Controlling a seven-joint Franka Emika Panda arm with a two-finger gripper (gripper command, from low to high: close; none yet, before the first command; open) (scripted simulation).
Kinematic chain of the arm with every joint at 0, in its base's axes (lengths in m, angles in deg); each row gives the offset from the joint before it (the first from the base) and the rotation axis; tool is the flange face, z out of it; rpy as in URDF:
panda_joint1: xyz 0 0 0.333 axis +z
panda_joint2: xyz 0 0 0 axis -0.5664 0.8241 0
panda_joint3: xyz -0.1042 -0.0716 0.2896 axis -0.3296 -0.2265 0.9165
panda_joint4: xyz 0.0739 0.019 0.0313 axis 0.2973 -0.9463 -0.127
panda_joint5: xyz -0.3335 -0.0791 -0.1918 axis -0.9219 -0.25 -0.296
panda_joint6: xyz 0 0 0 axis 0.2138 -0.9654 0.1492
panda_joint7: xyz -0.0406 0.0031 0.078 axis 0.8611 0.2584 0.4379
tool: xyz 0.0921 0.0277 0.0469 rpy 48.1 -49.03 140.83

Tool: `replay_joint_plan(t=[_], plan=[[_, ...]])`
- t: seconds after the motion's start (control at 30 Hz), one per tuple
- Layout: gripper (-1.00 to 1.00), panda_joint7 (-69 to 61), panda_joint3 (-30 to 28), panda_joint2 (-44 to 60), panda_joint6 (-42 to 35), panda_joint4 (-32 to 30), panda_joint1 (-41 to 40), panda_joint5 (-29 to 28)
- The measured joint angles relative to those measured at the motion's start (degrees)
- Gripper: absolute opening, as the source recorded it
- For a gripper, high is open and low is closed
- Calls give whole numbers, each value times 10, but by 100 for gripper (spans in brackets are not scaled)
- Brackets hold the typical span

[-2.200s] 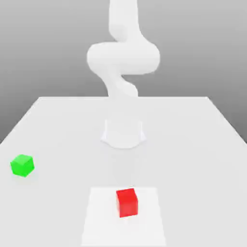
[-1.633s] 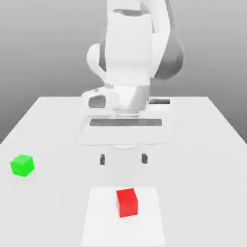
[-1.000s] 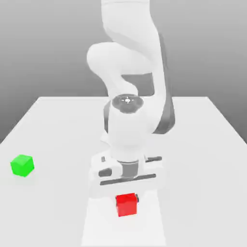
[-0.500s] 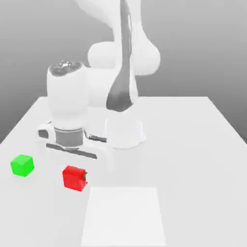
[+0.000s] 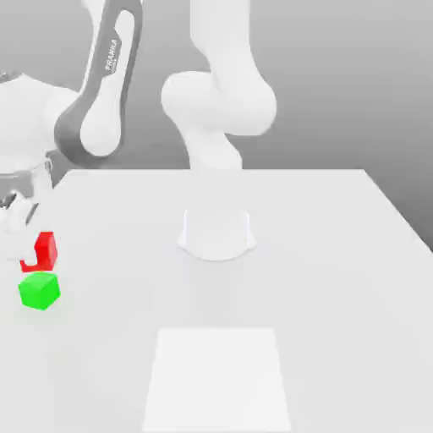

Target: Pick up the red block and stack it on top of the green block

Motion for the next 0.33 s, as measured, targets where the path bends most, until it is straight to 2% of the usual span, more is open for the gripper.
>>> replay_joint_plan(t=[0.1,0.2,0.23,0.33], plan=[[-100,-6,-4,44,40,2,-3,30],[-100,-44,20,106,96,6,-13,86],[100,-55,28,121,109,6,-19,101],[100,-55,28,121,109,6,-19,101]])
